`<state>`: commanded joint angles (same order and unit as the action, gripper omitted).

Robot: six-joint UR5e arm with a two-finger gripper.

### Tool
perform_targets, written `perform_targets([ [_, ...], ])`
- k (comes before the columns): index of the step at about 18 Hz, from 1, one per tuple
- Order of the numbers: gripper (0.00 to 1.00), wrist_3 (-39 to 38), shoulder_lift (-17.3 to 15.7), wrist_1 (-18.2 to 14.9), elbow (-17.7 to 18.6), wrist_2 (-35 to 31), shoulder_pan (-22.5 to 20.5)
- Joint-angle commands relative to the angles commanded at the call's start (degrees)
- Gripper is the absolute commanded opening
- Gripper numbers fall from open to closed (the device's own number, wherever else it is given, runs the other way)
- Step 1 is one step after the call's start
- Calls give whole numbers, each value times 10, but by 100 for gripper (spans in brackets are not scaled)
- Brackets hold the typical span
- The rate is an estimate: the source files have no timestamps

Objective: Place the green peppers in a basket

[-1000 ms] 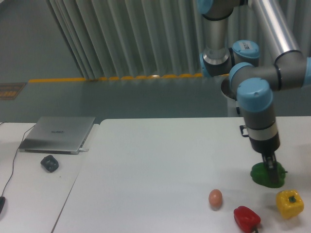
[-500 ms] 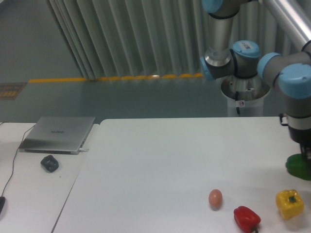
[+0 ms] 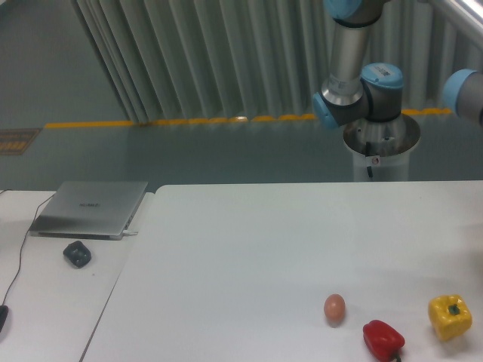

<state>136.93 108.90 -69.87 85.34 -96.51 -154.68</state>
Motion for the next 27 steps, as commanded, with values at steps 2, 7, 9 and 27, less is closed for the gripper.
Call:
perform_targets([
  [2,42,24,1,-1,3,15,-14],
  [7,42,88,2,0,7,33,-47],
  [9,42,112,3,0,6,33,-54],
  [27,100,48,-1,-18,6,122,-63],
])
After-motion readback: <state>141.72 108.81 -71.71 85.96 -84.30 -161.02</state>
